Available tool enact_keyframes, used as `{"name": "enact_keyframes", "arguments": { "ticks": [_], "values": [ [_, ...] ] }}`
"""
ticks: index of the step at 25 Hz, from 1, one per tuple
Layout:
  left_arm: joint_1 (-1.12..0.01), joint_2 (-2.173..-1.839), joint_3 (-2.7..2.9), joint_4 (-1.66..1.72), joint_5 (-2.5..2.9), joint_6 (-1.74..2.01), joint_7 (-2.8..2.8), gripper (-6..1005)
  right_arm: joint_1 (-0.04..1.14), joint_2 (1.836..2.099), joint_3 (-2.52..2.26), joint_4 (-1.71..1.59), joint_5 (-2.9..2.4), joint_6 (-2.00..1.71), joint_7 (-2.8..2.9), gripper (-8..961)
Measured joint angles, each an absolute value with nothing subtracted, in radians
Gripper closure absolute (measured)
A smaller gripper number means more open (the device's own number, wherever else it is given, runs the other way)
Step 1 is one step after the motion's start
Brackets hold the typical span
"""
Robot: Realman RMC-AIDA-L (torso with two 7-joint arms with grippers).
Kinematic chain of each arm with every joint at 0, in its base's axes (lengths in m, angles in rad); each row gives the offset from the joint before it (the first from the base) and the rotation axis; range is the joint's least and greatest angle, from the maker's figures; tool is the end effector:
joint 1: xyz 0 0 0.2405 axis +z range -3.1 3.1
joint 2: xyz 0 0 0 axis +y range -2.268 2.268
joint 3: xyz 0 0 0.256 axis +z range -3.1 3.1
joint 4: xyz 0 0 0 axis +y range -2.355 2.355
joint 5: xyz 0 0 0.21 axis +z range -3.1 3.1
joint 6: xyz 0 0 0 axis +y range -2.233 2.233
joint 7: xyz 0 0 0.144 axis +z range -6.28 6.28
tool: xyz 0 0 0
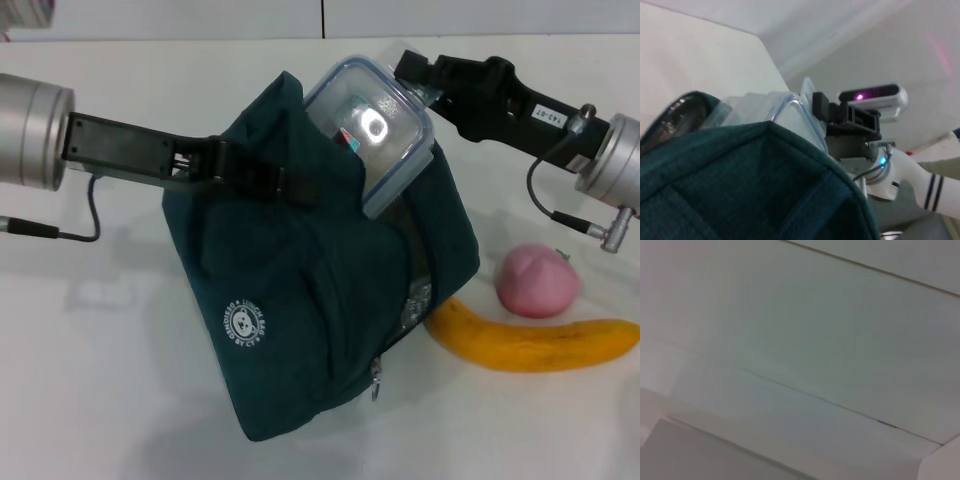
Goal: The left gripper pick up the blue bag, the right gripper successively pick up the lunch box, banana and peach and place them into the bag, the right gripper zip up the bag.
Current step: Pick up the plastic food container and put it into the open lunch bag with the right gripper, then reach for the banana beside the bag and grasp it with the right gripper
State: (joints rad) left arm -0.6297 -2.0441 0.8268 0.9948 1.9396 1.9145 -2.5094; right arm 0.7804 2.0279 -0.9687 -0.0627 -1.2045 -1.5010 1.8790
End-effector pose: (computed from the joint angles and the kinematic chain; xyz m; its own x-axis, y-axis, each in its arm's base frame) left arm -0.1722 0.3305 0.0478 0.4508 0.8671 0.2119 0.7824 -0.4981 0.3738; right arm 0.1869 0.3675 -0.0341 -0.0328 -0.7877 -0.6152 -0.6859 -0.4299 0.5871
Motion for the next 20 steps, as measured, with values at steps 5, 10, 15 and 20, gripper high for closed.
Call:
{"name": "enact_keyframes", "arguments": {
  "ticks": [5,10,15,20],
  "values": [
    [-0.641,-2.04,0.83,0.967,1.907,1.938,-2.499,959,0.795,2.028,-0.971,-0.065,-1.209,-1.516,1.876,836],
    [-0.64,-2.039,0.834,0.966,1.904,1.94,-2.492,959,0.797,2.028,-0.971,-0.059,-1.209,-1.527,1.879,742],
    [-0.625,-2.035,0.83,0.966,1.91,1.938,-2.48,959,0.767,2.028,-0.971,-0.114,-1.207,-1.536,1.879,647],
    [-0.614,-2.012,0.829,0.91,1.915,1.928,-2.436,959,0.67,2.012,-0.993,-0.297,-1.222,-1.539,1.876,450]
  ]
}}
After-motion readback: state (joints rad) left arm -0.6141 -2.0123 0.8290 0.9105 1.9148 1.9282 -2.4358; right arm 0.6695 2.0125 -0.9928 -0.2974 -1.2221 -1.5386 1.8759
